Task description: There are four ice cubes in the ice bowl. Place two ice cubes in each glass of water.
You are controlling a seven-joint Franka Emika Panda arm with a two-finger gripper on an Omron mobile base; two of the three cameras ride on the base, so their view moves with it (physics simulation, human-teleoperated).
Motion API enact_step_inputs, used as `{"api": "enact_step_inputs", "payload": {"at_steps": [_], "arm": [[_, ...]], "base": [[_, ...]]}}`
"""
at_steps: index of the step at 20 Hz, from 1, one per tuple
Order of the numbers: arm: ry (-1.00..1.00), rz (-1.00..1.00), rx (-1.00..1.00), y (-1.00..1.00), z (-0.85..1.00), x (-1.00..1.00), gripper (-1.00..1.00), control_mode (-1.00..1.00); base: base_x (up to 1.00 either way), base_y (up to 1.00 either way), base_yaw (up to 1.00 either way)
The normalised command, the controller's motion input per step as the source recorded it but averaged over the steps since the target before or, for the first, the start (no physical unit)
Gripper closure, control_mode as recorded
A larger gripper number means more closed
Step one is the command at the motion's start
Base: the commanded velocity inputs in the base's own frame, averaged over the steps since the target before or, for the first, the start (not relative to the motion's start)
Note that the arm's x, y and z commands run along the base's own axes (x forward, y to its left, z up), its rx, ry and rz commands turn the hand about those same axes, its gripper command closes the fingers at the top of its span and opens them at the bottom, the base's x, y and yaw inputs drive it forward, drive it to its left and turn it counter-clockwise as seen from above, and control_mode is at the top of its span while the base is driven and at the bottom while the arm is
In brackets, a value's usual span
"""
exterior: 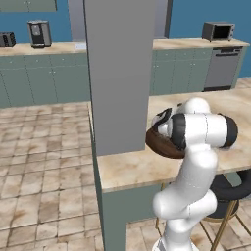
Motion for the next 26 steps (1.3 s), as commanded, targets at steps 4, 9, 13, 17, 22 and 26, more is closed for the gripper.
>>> {"api": "enact_step_inputs", "payload": {"at_steps": [4, 9, 13, 17, 22, 26], "arm": [[0.0, 0.0, 0.0, 0.19, 1.0, -0.33, 1.0, -1.0], [0.03, 0.0, -0.01, 0.19, 0.97, -0.36, 1.0, -1.0], [0.0, 0.0, -0.04, 0.11, 0.46, -0.76, 1.0, -1.0], [-0.2, 0.0, -0.01, 0.0, 0.03, -0.62, 1.0, -1.0], [-0.03, 0.0, 0.0, 0.0, 0.0, -0.05, 1.0, -1.0], [-0.11, 0.01, 0.0, 0.0, 0.0, -0.62, 1.0, -1.0]], "base": [[0.0, 0.0, 0.0], [0.0, 0.0, 0.0], [0.0, 0.0, 0.0], [0.0, 0.0, 0.0], [0.0, 0.0, 0.0], [0.0, 0.0, 0.0]]}}
